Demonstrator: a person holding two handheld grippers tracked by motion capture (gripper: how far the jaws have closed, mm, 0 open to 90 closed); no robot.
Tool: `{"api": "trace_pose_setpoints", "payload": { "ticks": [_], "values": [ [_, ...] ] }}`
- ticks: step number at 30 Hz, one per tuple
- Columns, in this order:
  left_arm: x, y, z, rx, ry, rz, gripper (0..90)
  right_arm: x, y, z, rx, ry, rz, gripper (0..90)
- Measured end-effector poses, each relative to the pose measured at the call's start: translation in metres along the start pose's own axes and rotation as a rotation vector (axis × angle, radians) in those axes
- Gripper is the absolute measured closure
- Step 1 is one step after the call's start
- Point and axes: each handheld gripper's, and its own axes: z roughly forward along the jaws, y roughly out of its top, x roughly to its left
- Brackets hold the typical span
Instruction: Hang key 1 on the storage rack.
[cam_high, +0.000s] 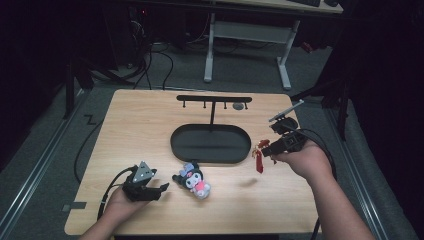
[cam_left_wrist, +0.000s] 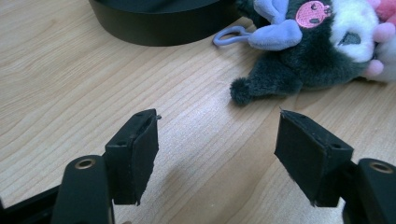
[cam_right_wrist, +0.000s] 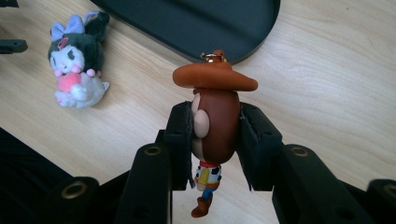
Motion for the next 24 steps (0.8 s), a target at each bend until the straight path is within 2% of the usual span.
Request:
{"api": "trace_pose_setpoints", "payload": {
  "ticks": [11,24],
  "values": [
    [0.000,0.000,0.000,0.004,-0.006,0.002,30.3,0.001,0.027,0.000,-0.032,-0.027,-0.011,67.5],
    [0.001,0.000,0.000,0.007,-0.010,0.002,30.3,-0.004,0.052,0.001,-0.051,-0.040,0.006,67.5]
  ]
}}
